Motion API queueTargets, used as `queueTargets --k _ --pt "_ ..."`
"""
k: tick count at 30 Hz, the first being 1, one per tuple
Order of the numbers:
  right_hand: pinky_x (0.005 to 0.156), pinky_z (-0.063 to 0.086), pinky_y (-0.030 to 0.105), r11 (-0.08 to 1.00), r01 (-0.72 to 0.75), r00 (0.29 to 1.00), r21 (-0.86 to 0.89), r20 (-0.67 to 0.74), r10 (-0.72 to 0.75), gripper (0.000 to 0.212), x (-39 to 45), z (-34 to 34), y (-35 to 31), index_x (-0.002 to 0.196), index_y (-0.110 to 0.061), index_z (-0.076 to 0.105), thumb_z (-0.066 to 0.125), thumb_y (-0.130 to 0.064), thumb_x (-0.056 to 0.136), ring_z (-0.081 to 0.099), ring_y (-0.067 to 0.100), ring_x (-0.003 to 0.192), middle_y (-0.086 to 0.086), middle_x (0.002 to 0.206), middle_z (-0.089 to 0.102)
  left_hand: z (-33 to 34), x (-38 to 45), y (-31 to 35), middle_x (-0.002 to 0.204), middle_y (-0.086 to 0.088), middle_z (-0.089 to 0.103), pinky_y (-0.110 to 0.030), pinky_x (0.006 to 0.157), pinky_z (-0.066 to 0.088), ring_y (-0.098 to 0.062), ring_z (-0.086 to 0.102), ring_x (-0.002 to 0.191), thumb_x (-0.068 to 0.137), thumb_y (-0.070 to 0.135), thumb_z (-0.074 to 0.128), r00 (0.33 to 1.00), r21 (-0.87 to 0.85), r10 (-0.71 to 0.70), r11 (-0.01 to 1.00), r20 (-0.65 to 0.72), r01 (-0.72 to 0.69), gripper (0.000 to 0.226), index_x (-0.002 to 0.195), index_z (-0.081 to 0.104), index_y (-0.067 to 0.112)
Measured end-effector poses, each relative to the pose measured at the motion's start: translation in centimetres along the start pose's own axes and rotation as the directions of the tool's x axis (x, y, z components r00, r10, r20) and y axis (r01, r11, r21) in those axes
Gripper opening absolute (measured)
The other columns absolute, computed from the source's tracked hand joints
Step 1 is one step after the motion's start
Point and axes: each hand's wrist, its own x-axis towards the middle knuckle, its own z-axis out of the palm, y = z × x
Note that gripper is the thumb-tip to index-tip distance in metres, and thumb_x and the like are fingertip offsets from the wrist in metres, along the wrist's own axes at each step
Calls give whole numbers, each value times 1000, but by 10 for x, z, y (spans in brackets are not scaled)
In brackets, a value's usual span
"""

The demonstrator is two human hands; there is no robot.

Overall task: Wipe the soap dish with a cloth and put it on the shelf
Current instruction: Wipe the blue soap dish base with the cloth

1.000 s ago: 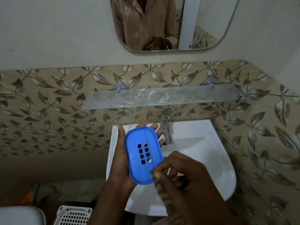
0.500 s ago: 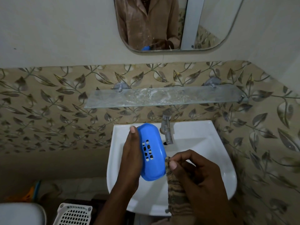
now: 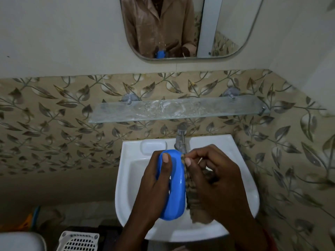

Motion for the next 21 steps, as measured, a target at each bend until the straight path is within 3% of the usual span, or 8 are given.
queueTargets --k 3,5,7,11,14,16,19,21 --pt "68 59 31 994 -72 997 84 19 70 7 7 6 1 87 -21 67 68 -16 91 70 13 76 -6 82 70 -3 -4 3 85 -17 71 -33 55 53 -22 66 64 55 92 57 952 -229 -184 943 245 241 89 110 73 25" --pt "69 61 35 986 -94 994 136 63 86 7 4 14 1 88 -19 68 70 -12 90 72 15 79 -4 84 70 -2 -5 6 91 -11 77 -35 67 56 -24 71 76 52 80 76 890 -371 -198 856 410 361 78 103 79 21" --pt "70 60 32 995 -65 996 82 62 60 5 0 21 4 89 -17 69 71 -12 90 70 12 79 -4 84 69 -2 -5 3 97 -11 78 -36 76 58 -25 75 84 55 64 87 872 -493 -188 763 451 419 68 103 80 15" --pt "61 60 24 986 -159 987 47 4 159 5 2 14 7 87 -19 69 71 -15 89 71 8 70 -7 77 71 -17 2 -12 89 -14 71 -42 75 60 -29 70 75 66 65 80 853 -583 -284 632 437 510 73 114 75 10" --pt "66 59 22 916 -363 920 170 -87 381 6 6 -7 12 85 -25 73 72 -20 87 72 5 72 -10 79 74 -30 5 -18 110 -20 70 -48 92 57 -35 71 99 70 62 75 867 -693 -210 530 451 489 88 140 59 11" --pt "70 60 26 881 -414 899 228 -47 434 8 6 -17 9 88 -27 74 76 -22 83 72 7 74 -11 82 75 -34 7 -20 127 -24 65 -50 100 55 -38 67 114 78 63 66 877 -751 -161 462 453 472 88 146 50 11" --pt "55 59 18 868 -413 911 276 121 394 20 -1 -19 -4 90 -24 74 78 -7 80 73 8 64 -1 75 76 -32 9 -26 145 -23 56 -49 112 44 -37 56 132 91 66 51 853 -750 -64 446 517 488 82 156 35 17" --pt "62 59 16 968 -236 965 81 138 223 20 -3 -12 -12 93 -23 74 77 -8 80 72 6 71 -3 79 75 -29 10 -24 139 -17 60 -49 112 42 -32 58 127 94 63 49 860 -733 -68 493 505 469 77 157 33 22"
